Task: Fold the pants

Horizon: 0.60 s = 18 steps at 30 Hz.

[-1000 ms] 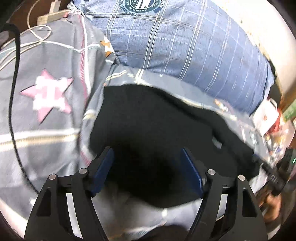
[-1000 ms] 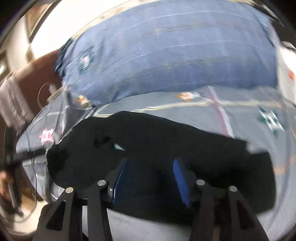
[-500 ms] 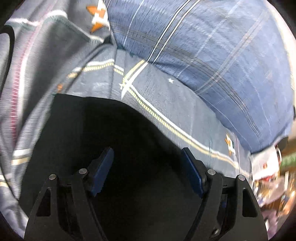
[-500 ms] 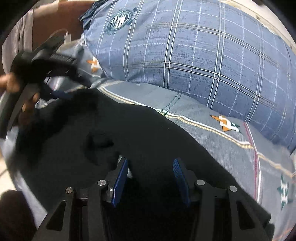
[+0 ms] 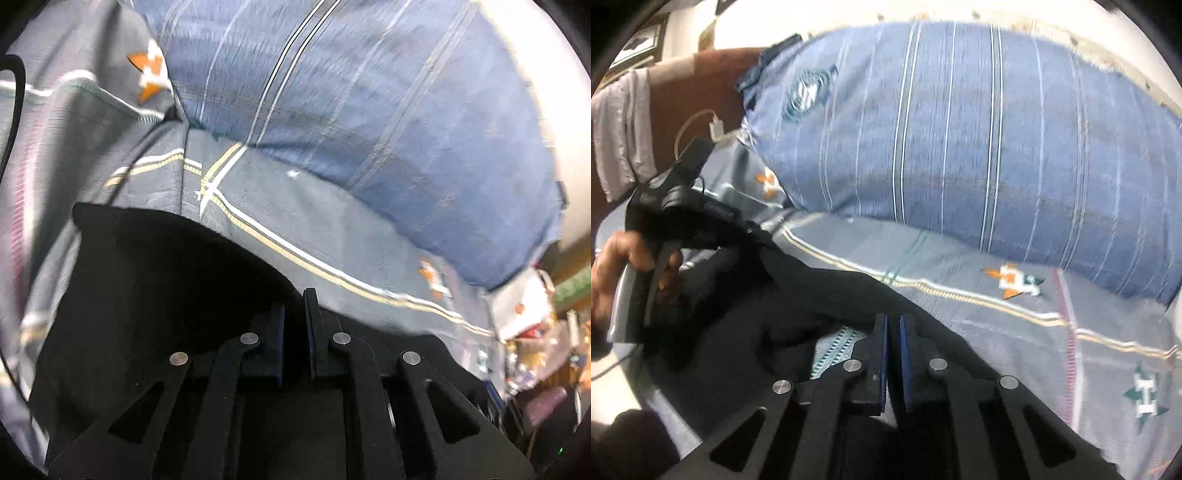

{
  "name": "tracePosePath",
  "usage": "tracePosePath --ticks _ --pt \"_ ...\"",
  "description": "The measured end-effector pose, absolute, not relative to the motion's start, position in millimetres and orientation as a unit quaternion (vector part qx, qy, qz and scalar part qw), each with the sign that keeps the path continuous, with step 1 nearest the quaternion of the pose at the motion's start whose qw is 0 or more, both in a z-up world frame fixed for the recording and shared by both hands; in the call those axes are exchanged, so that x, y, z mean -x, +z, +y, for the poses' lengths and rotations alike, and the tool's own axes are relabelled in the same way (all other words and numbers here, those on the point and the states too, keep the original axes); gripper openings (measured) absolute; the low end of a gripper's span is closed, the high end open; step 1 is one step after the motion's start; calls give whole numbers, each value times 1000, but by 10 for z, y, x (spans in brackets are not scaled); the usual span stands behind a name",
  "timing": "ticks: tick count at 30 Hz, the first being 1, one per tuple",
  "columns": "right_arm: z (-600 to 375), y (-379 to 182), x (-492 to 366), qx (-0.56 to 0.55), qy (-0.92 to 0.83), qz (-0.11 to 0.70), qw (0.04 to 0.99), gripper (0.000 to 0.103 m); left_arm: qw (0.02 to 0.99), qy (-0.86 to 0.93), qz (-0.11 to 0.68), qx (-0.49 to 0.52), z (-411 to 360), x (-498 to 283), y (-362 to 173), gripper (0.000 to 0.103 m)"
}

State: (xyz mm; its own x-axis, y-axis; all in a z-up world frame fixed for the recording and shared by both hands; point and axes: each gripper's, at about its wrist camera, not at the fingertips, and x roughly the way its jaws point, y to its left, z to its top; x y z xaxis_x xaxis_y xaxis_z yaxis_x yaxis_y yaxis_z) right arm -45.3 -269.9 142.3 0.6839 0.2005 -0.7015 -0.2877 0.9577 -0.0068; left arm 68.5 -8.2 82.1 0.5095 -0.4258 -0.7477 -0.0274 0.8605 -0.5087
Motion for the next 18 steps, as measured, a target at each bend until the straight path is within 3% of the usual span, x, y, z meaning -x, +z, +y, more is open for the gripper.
tracePosePath --ticks 6,11,13,15,16,18 --pt "-2908 1702 991 51 141 372 916 1 843 -147 459 240 144 167 918 8" --pt "-2867 1579 1132 29 157 386 909 5 838 -138 463 253 175 275 792 8" --pt "-2709 1485 1084 43 159 406 899 16 838 -138 461 258 183 263 804 8" --pt "-2542 1392 1028 75 142 406 900 45 839 -142 455 264 192 249 850 8" --pt "-2492 1364 992 81 132 399 904 47 837 -145 453 270 194 233 871 8" --pt "-2419 1312 885 100 112 393 907 47 832 -139 456 283 208 149 897 18"
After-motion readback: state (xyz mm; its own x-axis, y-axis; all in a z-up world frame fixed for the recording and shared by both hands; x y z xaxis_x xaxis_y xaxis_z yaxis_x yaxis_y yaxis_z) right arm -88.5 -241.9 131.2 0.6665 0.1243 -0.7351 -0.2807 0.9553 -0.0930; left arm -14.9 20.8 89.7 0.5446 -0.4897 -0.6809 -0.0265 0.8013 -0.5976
